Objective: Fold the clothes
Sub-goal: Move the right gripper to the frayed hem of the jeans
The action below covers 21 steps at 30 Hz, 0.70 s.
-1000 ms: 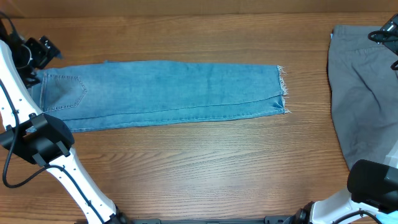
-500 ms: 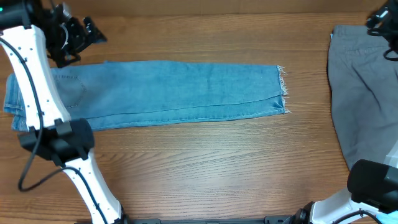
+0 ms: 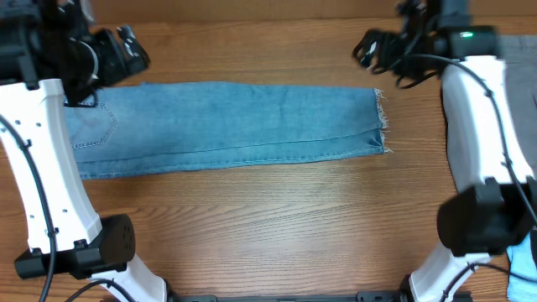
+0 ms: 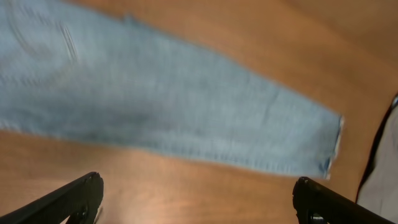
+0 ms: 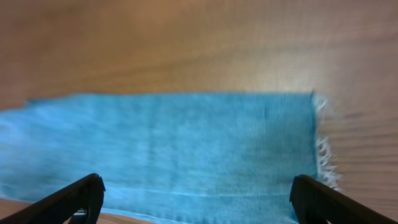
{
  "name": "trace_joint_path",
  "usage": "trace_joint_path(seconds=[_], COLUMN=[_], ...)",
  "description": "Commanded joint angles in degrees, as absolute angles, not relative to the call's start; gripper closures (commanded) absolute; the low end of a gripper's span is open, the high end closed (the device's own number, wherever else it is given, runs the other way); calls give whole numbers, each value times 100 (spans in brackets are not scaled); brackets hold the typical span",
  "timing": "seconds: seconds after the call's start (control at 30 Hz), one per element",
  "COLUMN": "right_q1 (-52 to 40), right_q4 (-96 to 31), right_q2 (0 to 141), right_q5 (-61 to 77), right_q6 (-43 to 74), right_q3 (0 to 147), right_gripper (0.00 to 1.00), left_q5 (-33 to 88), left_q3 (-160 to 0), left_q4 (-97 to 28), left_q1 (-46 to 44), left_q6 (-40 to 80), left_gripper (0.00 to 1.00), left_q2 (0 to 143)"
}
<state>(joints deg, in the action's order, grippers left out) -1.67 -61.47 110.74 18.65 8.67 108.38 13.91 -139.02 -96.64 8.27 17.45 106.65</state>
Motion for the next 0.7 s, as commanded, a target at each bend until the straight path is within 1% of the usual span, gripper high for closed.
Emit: trace_joint_path(seconds=[0.0, 0.03, 0.07, 0.23, 0.33, 0.5, 0.53, 0.57, 0.6, 0.67], right_q1=[-235, -235, -226, -220, -246, -259, -257, -257, -257, -257], right_q4=[-6090, -6134, -6230, -6718, -6930, -6978, -6976, -6938, -6831, -6600], right_q2=[11332, 11404, 11526, 11983, 12143, 12164, 12164, 12164, 12169, 12169], right_q5=[1507, 1326, 1026, 943, 943, 1216, 1070, 838, 604, 620], right_q6=[926, 1205, 1758, 2707, 3013, 3022, 3011, 3173, 3485, 3632], right_q3=[10591, 10584, 10580, 10580, 10558, 10436, 10366, 10252, 10077, 9850], right_gripper=[0, 0, 0, 0, 0, 0, 1, 4, 4, 4], left_q5=[1459, 1459, 1459, 1461, 1463, 1461, 1461, 1461, 1461, 1461], left_q3=[-13122, -12984, -12785, -12189, -12036, -12014, -12014, -12014, -12014, -12014], left_q4=[-9682, -9682, -9679, -9496, -9369, -9330, -9310, -9297, -9297, -9295], left_q1=[773, 775, 775, 773, 773, 773, 768, 768, 768, 742], left_q6=[1776, 1778, 1782, 1787, 1828, 1826, 1826, 1826, 1826, 1826], left_gripper=[0, 0, 0, 0, 0, 0, 0, 0, 0, 0], left_q2=[10530, 10532, 10532, 10534, 10534, 10536, 10536, 10536, 10536, 10536])
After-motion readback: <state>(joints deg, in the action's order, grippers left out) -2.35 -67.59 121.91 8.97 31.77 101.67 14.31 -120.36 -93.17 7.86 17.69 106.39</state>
